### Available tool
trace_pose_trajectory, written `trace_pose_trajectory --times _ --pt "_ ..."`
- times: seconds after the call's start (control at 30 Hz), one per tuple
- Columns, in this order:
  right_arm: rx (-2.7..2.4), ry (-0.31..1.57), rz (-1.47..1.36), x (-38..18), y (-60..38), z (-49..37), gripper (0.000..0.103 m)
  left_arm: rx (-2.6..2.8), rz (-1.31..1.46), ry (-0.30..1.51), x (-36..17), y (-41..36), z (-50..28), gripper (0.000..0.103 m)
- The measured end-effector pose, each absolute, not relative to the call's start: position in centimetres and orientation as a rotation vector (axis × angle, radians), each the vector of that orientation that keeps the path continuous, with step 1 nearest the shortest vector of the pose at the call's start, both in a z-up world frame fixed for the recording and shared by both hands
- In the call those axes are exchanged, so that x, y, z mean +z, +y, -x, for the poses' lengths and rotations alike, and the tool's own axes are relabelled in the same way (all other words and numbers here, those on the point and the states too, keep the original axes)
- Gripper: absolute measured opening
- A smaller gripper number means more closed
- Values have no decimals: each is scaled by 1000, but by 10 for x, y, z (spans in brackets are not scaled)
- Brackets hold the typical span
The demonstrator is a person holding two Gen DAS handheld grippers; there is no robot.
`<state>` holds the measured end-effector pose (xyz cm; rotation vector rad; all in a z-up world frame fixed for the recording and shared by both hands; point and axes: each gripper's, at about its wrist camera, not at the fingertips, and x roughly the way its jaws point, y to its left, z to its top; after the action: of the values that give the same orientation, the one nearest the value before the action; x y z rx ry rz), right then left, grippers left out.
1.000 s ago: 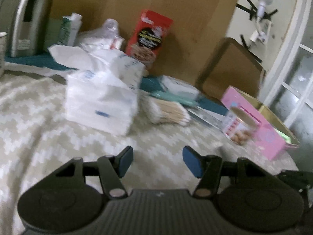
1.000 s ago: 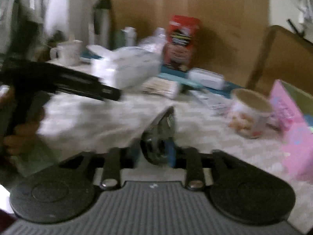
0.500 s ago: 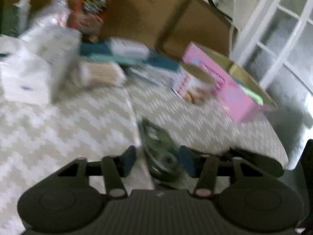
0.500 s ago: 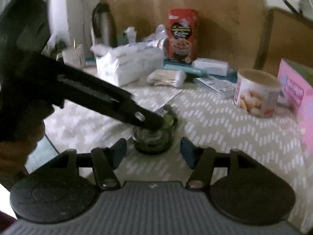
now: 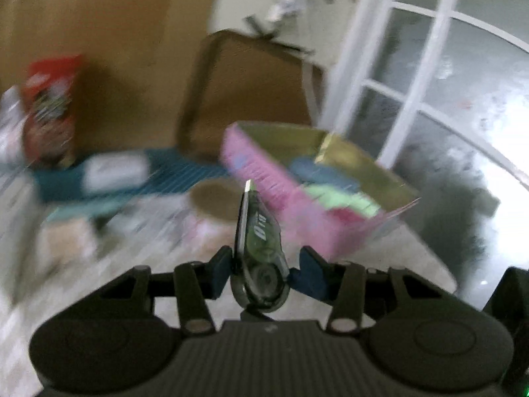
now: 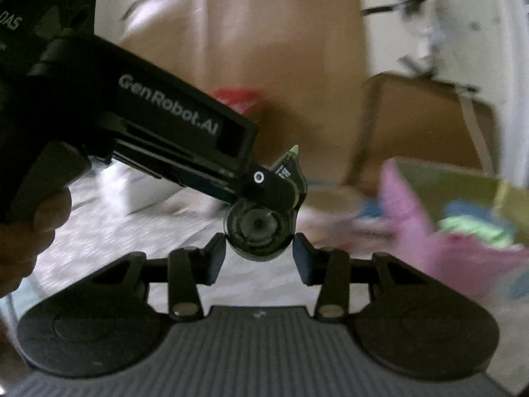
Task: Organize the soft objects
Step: 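Grasp the tape roller with the left gripper and lift it, then drop the tape roller into the tin and withdraw the left gripper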
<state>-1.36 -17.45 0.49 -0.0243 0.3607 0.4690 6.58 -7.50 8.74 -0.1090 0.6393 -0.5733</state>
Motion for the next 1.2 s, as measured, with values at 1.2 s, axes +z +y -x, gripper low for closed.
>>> trace_pose_trajectory --times 1.2 --pt "36 300 -125 18 -308 -33 48 -412 -62 550 99 -165 -110 60"
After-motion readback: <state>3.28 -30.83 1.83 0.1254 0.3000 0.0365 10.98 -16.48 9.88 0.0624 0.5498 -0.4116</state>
